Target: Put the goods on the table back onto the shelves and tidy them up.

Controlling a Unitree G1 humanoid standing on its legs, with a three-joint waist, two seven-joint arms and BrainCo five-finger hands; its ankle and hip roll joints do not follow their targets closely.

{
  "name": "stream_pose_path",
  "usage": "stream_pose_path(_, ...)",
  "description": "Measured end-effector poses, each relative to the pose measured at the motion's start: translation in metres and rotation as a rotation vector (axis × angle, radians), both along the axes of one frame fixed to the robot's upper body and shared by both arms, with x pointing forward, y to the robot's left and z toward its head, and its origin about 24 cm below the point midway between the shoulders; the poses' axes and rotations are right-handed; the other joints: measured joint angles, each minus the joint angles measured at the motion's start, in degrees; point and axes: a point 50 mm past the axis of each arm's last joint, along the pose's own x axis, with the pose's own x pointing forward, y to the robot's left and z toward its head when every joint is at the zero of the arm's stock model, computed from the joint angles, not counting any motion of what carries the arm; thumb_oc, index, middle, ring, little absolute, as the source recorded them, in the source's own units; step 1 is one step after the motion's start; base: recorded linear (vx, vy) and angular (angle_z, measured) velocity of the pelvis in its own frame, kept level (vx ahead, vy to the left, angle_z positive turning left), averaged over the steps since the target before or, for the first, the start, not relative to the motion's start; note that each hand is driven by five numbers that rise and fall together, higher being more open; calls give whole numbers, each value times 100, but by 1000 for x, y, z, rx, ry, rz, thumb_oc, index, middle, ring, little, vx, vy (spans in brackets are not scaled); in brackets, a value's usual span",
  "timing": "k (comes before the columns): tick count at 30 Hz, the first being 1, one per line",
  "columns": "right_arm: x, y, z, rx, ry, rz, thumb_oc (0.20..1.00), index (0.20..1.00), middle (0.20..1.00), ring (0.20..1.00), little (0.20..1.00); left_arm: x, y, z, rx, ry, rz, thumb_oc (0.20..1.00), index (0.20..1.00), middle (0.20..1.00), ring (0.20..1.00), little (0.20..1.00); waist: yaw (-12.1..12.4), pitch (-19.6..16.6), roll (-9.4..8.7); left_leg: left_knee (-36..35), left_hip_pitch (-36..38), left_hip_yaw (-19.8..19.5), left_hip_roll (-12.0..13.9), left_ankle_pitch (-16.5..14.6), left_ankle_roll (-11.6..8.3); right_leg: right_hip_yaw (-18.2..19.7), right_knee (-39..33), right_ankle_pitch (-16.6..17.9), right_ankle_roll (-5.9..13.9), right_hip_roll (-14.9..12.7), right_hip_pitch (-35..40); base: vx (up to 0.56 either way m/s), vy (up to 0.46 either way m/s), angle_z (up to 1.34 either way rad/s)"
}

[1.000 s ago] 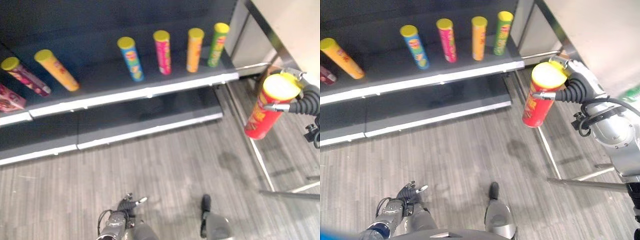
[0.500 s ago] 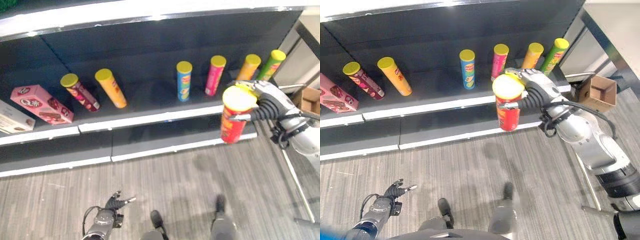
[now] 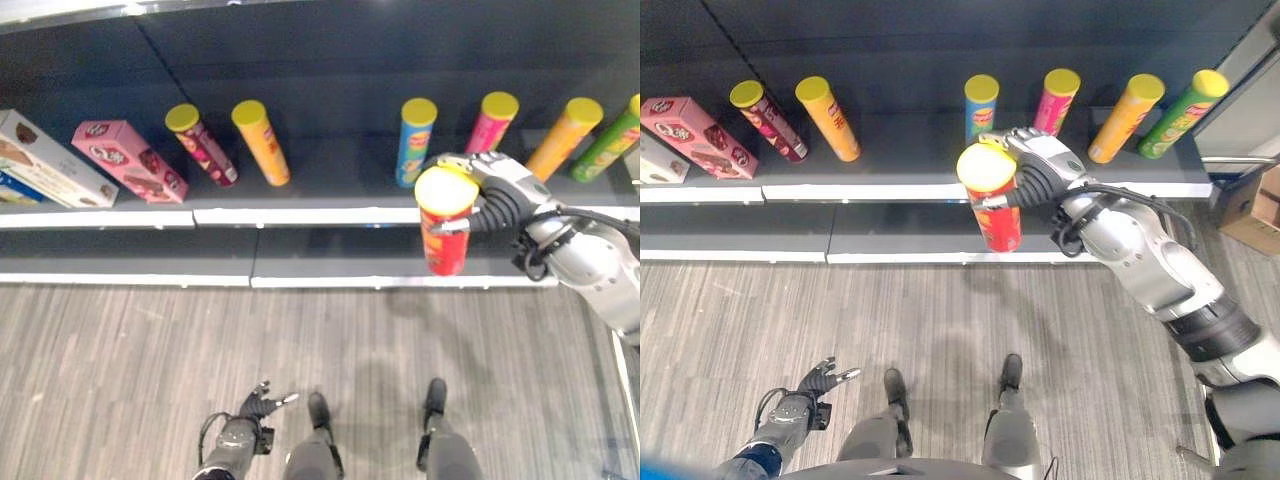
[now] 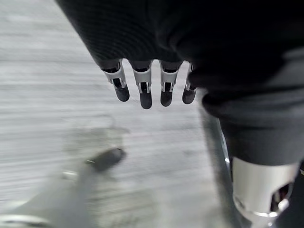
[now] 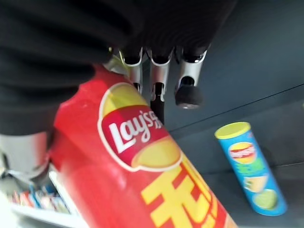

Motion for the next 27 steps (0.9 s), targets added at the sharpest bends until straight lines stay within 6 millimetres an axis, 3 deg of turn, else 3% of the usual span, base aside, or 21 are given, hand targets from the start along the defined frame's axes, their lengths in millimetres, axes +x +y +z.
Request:
stream_pose_path(3,13,-4,-13,22,-7,-87,200,200,200,200,200,-16,-1,-6,0,35,11,1000,1000,1000,1000,1000,133,126,246,14,-23,-175,-52,23,30,-179,0,-31,27,-55,118,32,-116,33)
stream_pose_path(9,30,-33,-24,6,-39,-290,200,200,200,200,200,-22,-15,-11,-26,51,-3,1000,1000,1000,1000,1000,348,155,744,64,-179,-568,-192,108,98,-664,0,-69,55,-195,332,28,-91,42)
stream_pose_path(12,41,-44,-22,35,-64,-368,200,200,200,200,200,-28,-15,-13,-25,64,-1,1000,1000,1000,1000,1000,382,146,873,157,-185,-645,-228,109,96,-842,1,-120,82,-228,488,19,-96,31)
stream_pose_path(13,45,-48,-19,50,-81,-398,200,200,200,200,200,-29,-16,-14,-25,69,-1,1000,1000,1000,1000,1000,429,140,946,158,-184,-671,-229,109,95,-911,1,-163,109,-225,542,20,-128,31)
stream_pose_path(17,61,-75,24,139,-242,-560,200,200,200,200,200,-42,-21,-18,-26,100,-29,1000,1000,1000,1000,1000,568,126,1261,157,-246,-877,-276,187,29,-1181,6,-205,114,-245,664,8,-96,33)
stream_pose_path(20,62,-93,63,201,-388,-669,200,200,200,200,200,-47,-24,-20,-24,109,-48,1000,1000,1000,1000,1000,600,115,1501,176,-327,-1031,-307,239,15,-1416,196,-344,99,-292,700,9,-64,41)
stream_pose_path(23,61,-103,76,227,-445,-723,200,200,200,200,200,-50,-25,-20,-30,107,-23,1000,1000,1000,1000,1000,594,81,1582,215,-352,-1119,-348,278,14,-1579,487,-549,121,-376,714,43,-61,38)
stream_pose_path(27,63,-113,86,262,-473,-786,200,200,200,200,200,-50,-31,-20,-29,100,-46,1000,1000,1000,1000,1000,574,40,1667,192,-372,-1269,-367,259,-12,-1683,1364,-1075,99,-579,503,74,-55,32)
